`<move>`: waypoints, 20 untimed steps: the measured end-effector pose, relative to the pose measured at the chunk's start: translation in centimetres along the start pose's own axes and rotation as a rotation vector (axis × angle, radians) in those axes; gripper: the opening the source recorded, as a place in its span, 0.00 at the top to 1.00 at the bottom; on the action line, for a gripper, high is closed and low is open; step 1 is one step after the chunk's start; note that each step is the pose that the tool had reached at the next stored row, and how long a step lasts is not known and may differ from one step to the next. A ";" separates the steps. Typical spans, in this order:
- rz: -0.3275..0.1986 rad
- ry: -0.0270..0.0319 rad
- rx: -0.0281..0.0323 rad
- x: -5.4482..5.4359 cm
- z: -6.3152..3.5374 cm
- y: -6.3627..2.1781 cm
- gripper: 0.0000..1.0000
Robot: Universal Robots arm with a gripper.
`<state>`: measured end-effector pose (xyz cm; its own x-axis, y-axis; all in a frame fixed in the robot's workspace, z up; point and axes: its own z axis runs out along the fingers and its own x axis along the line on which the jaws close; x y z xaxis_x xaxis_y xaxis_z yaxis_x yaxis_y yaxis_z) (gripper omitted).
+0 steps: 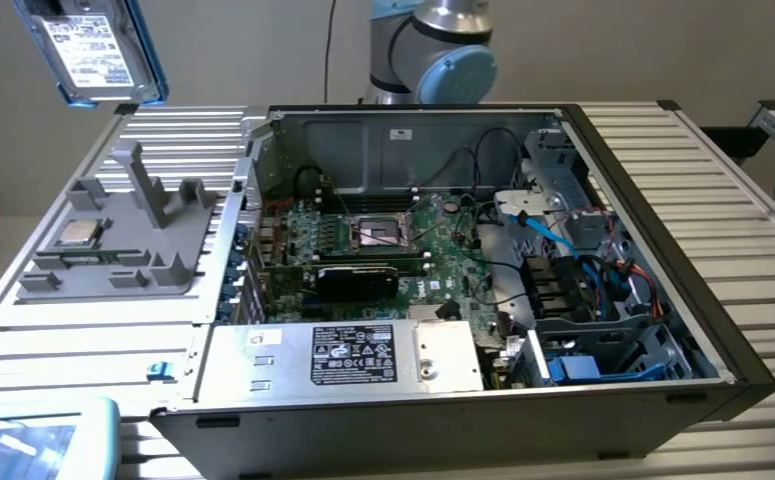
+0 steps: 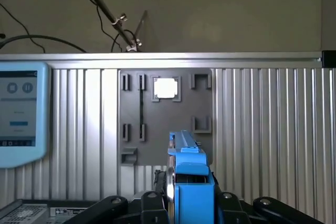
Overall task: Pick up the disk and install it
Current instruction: 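Pick up the disk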
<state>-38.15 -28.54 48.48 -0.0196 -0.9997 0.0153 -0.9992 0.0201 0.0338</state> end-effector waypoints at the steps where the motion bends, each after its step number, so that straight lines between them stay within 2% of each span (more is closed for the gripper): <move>1: 0.000 -0.0012 -0.0001 0.2 -0.07 -0.30 0.63; 20: -0.001 -0.0291 -0.0004 4.4 -1.15 -6.36 0.63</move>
<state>-31.85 -33.09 49.48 -0.0196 -0.9997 -0.0138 -0.9992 0.0192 0.0343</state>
